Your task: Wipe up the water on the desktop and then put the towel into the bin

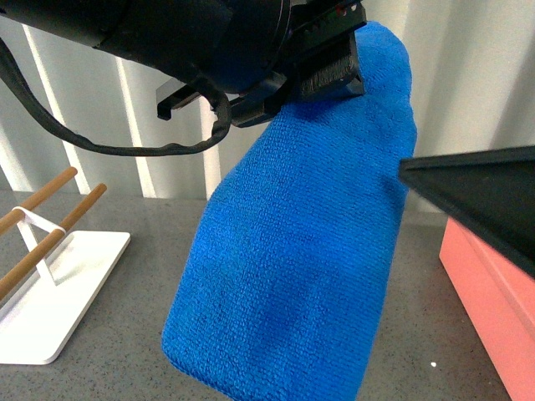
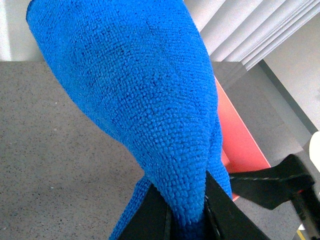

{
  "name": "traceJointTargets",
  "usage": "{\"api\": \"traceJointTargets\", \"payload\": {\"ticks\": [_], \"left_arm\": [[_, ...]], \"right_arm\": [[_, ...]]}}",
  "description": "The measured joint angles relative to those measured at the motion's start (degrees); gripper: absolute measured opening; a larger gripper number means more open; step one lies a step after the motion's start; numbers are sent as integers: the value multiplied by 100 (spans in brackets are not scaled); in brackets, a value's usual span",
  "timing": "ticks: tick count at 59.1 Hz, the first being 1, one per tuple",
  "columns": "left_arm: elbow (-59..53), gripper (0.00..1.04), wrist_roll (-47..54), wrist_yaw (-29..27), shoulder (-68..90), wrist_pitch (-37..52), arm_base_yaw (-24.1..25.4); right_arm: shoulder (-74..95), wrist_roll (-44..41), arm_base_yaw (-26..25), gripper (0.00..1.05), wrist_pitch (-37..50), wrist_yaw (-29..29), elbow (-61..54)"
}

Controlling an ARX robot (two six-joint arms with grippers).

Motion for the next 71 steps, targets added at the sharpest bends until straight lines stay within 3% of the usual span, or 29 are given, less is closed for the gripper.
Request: {"api": "traceJointTargets", "payload": {"ticks": [31,60,67,71], "left_arm": [[138,6,-232,7,0,-39,-136],[173,6,-267,-11,0,-166,-98],[175,6,-267,-7,0,-177,-70],[186,6,-267,-9,0,-197,-55]], "right_arm": [[835,-321,791,95,297,-505,560],[868,-605,804,22,297,-243,675],[820,-612,748,7,282,-223,678],[793,-610,721,5,282,-225,678]]}}
